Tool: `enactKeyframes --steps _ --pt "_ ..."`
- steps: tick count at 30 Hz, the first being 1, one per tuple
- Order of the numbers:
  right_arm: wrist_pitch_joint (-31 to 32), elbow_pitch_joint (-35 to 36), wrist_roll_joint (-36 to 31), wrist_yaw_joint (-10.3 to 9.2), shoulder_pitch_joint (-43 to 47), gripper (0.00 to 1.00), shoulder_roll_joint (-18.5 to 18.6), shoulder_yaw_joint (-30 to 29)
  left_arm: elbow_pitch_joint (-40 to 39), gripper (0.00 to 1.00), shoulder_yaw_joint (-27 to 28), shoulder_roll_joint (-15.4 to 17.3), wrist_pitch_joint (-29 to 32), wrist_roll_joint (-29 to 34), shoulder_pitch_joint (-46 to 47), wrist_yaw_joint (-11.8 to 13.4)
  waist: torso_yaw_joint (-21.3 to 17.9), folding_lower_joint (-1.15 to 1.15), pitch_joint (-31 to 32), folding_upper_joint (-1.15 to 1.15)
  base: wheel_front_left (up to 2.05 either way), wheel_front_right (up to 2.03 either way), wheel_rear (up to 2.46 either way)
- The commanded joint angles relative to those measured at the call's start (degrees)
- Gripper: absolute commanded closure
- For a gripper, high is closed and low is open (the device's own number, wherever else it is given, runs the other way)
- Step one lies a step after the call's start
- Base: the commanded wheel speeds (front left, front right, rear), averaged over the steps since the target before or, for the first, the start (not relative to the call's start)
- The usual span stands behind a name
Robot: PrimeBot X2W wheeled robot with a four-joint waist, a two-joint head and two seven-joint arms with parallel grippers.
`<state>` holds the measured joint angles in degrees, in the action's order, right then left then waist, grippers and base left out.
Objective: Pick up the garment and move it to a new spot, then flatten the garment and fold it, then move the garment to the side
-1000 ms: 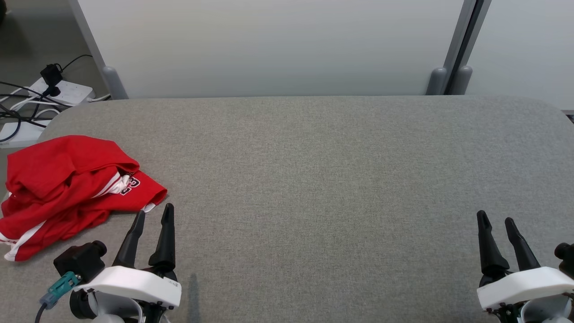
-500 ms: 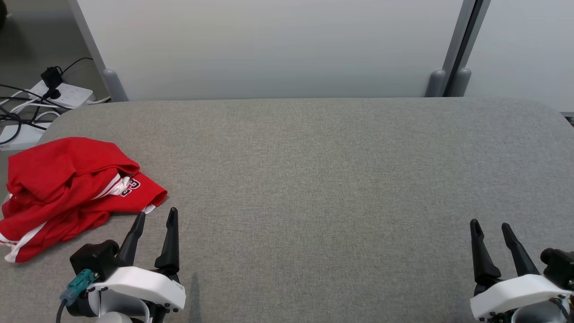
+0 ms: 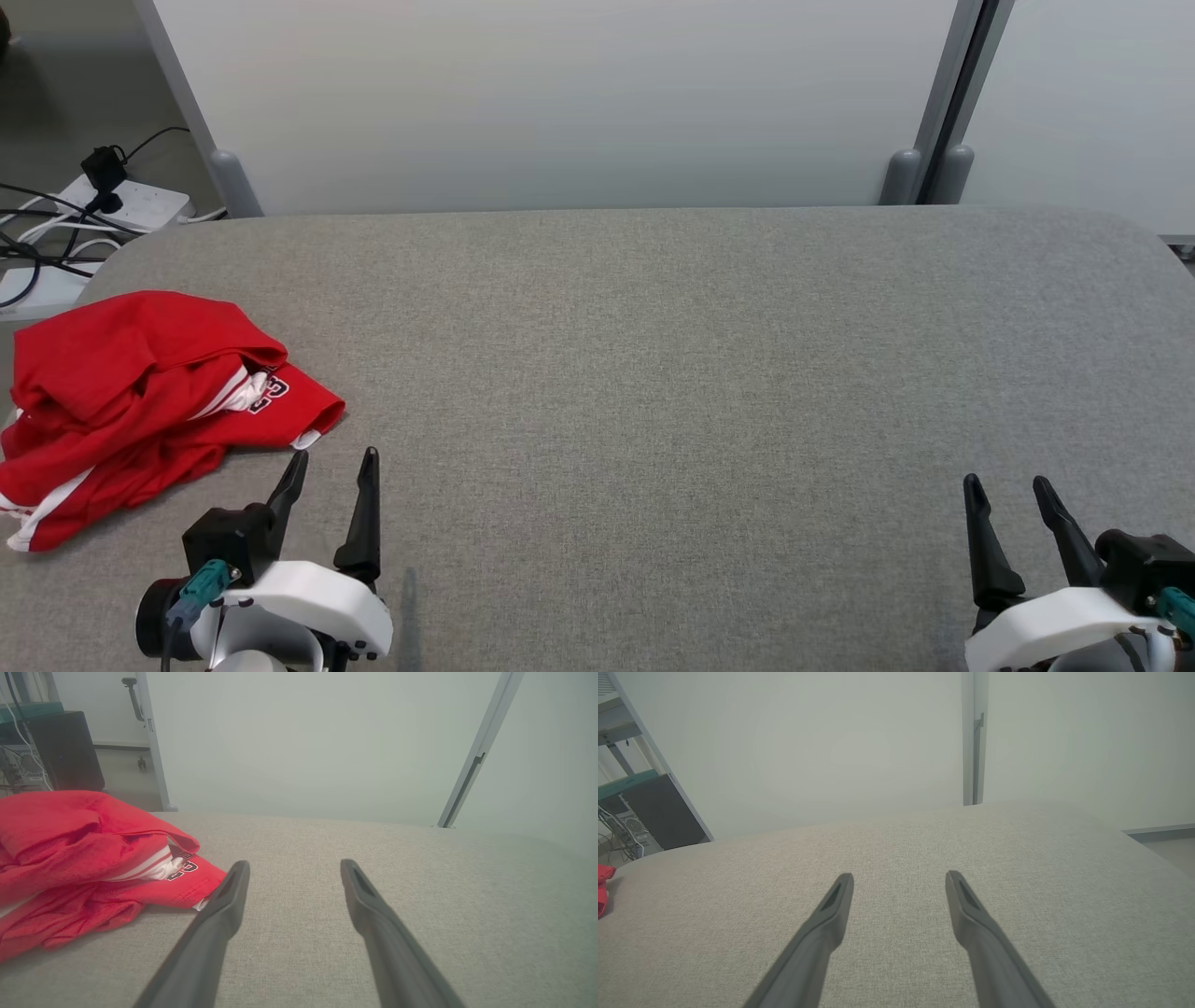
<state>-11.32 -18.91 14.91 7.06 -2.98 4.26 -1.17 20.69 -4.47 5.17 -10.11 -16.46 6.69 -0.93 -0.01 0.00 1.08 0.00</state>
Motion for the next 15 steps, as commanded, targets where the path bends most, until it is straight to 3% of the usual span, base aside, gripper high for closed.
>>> enactKeyframes --steps 1,15 --pt "-1.0 1.2 -1.5 0.39 -1.8 0.00 0.7 1.3 -1.2 0.00 1.6 1.1 -0.5 1.6 3.9 0.6 0.0 0.00 0.0 0.00 0.00 0.00 0.00" --pt "-3.6 0.7 -4.0 0.43 -1.8 0.00 0.6 1.6 0.6 0.00 2.7 0.7 -0.9 6.6 4.5 1.6 0.2 0.00 0.3 0.00 0.00 0.00 0.00"
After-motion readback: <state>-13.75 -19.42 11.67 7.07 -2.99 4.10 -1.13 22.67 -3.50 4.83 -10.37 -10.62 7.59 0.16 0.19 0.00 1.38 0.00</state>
